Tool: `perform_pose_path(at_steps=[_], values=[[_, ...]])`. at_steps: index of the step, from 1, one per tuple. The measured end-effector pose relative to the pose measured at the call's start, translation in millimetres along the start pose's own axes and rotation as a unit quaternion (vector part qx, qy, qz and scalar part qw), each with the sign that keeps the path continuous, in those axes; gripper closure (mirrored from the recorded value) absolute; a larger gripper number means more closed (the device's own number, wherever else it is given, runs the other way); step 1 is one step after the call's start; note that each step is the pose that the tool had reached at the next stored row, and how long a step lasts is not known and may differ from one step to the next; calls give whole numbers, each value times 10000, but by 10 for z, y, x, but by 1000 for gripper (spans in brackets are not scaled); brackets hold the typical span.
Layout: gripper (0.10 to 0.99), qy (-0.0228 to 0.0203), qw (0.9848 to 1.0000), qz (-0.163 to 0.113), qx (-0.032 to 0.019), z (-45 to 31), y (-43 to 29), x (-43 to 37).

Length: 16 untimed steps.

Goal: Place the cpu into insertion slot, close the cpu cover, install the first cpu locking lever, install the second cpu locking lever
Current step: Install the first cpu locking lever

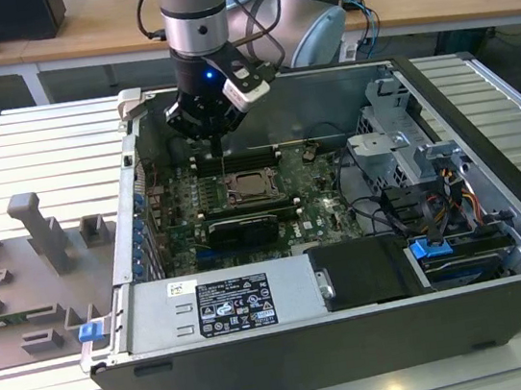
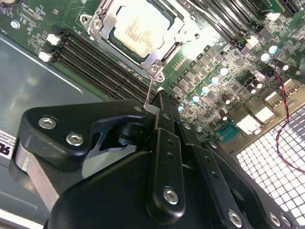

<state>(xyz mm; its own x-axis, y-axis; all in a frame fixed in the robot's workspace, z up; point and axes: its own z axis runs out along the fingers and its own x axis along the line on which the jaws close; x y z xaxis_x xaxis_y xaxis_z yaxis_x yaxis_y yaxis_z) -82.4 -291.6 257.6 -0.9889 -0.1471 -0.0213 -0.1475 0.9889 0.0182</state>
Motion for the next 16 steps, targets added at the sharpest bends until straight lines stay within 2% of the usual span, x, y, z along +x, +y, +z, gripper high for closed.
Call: perform_pose_path(at_steps=[12,13,14,16], values=[[980,0,10000,0,0,4,-8,-56],[980,-21,9999,29,-135,33,-20,-131],[980,-35,9997,85,-222,46,-23,-145],[980,-44,9995,177,-250,66,-25,-158]])
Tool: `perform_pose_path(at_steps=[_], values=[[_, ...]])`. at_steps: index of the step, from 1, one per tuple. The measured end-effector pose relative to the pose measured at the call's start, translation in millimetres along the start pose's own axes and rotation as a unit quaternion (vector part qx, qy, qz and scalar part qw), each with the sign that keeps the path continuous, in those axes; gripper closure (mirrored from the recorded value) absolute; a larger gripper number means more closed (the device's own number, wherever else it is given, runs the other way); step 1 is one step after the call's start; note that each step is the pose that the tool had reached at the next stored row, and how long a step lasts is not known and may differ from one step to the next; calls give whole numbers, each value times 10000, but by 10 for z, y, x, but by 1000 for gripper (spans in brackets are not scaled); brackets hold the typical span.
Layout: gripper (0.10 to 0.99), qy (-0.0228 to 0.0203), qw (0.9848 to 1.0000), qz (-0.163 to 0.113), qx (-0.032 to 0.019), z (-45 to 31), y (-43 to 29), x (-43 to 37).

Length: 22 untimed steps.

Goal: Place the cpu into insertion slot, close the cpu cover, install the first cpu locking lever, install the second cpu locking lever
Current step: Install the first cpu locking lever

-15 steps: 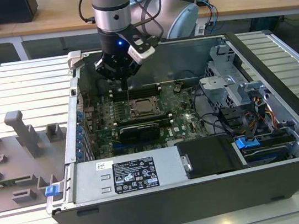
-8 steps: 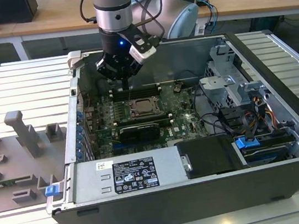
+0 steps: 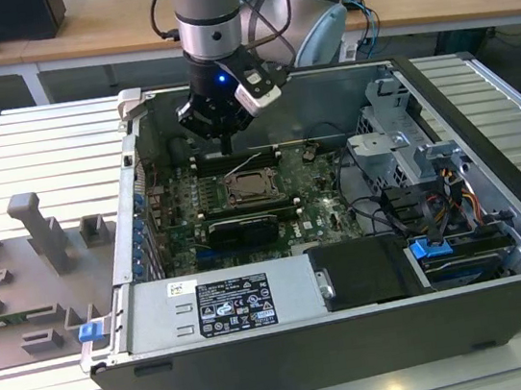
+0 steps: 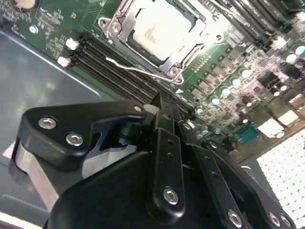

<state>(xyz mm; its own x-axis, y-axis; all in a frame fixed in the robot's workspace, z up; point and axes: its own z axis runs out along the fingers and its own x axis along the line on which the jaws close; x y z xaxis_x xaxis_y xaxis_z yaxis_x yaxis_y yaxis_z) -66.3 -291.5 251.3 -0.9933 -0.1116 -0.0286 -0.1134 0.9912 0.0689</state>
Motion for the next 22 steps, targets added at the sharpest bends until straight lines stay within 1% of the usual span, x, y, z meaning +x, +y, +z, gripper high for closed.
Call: perform_pose_path(at_steps=[4,22], values=[[980,-9,9999,157,5,22,-3,-14],[980,-10,9999,164,6,60,-8,-26]])
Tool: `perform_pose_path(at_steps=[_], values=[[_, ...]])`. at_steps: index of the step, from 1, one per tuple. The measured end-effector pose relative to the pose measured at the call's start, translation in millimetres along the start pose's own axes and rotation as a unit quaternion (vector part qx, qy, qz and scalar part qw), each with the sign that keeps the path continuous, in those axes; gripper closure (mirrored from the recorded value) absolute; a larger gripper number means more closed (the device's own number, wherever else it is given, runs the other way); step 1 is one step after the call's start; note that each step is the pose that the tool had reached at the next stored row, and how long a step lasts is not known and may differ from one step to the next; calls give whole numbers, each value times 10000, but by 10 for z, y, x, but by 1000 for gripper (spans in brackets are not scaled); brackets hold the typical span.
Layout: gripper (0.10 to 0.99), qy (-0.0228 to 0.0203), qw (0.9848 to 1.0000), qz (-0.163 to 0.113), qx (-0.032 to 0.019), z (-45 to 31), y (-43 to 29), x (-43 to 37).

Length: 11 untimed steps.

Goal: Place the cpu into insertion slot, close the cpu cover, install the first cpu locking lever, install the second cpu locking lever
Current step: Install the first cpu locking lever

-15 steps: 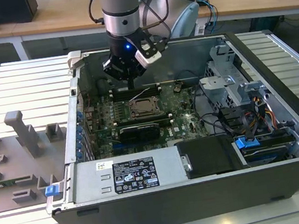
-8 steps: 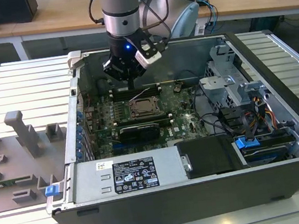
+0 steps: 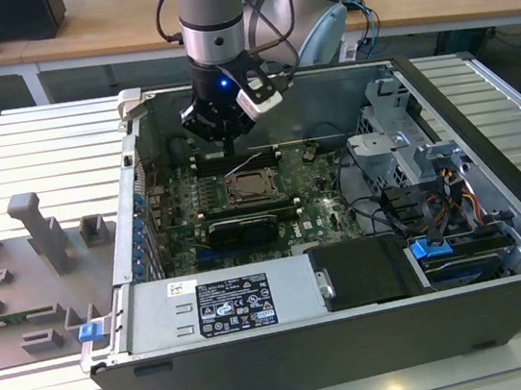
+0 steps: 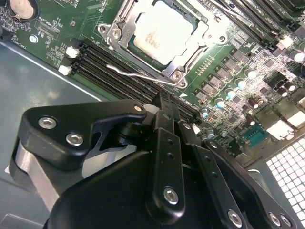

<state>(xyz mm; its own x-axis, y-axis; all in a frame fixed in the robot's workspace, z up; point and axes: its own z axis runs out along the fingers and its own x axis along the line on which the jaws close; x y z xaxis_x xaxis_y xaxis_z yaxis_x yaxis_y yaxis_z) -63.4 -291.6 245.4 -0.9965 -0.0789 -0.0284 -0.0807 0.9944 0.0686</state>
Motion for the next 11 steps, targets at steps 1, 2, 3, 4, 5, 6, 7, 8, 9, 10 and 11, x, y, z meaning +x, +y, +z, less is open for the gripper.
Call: perform_pose_path(at_steps=[1,2,3,4,5,6,7,8,9,10,11], values=[[980,0,10000,0,0,2,0,-1],[980,0,10000,1,0,3,0,-1],[980,0,10000,2,0,5,0,-2],[980,0,10000,2,0,8,-1,-2],[980,0,10000,3,0,9,-1,-3],[980,-1,10000,3,0,11,-1,-3],[980,-1,10000,4,0,12,-1,-3],[980,-1,10000,5,0,13,-1,-3],[980,0,10000,6,0,15,-1,-3],[980,0,10000,6,0,15,-1,-3],[980,-1,10000,7,0,15,-1,-3]])
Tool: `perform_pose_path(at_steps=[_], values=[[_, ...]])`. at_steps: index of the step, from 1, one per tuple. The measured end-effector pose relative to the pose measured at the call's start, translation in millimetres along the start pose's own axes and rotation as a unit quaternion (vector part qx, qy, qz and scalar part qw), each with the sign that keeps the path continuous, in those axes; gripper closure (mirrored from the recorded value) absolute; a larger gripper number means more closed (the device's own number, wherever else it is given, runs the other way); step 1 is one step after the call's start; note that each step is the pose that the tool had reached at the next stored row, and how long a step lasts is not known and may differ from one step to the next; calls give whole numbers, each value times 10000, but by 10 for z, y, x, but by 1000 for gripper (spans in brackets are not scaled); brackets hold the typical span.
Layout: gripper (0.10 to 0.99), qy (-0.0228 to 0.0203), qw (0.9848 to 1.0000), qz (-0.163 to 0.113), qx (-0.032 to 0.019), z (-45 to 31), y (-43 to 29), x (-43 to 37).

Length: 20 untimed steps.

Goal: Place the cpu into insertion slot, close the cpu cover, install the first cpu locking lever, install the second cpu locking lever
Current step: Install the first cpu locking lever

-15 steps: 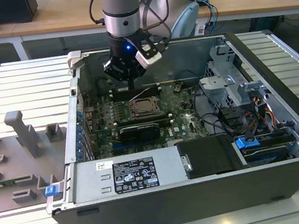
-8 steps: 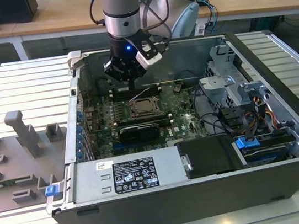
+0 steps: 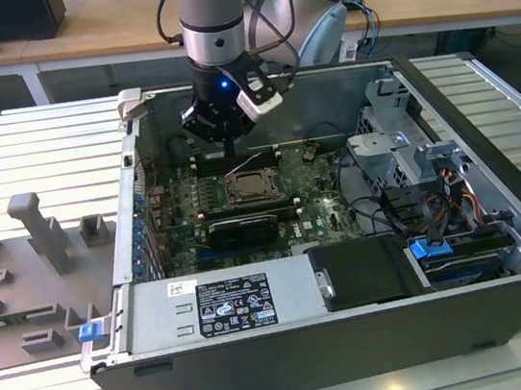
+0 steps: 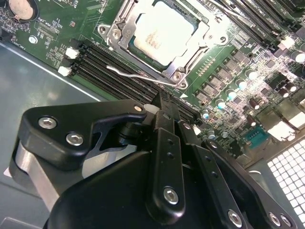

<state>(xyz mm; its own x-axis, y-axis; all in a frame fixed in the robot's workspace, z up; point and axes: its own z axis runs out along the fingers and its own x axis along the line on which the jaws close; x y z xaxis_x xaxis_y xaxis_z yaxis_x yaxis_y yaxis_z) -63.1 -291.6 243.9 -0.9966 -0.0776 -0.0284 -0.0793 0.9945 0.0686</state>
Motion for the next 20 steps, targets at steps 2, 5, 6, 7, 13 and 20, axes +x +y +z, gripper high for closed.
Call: perform_pose_path(at_steps=[2,5,6,7,13,20], values=[[980,0,10000,1,0,1,0,0],[980,-2,10000,6,-2,8,0,-4],[980,-2,10000,12,-11,12,-2,-9],[980,-4,10000,18,-39,16,-3,-13],[980,-13,9999,56,-120,73,-14,-74],[980,-15,9999,74,-120,93,-17,-92]])
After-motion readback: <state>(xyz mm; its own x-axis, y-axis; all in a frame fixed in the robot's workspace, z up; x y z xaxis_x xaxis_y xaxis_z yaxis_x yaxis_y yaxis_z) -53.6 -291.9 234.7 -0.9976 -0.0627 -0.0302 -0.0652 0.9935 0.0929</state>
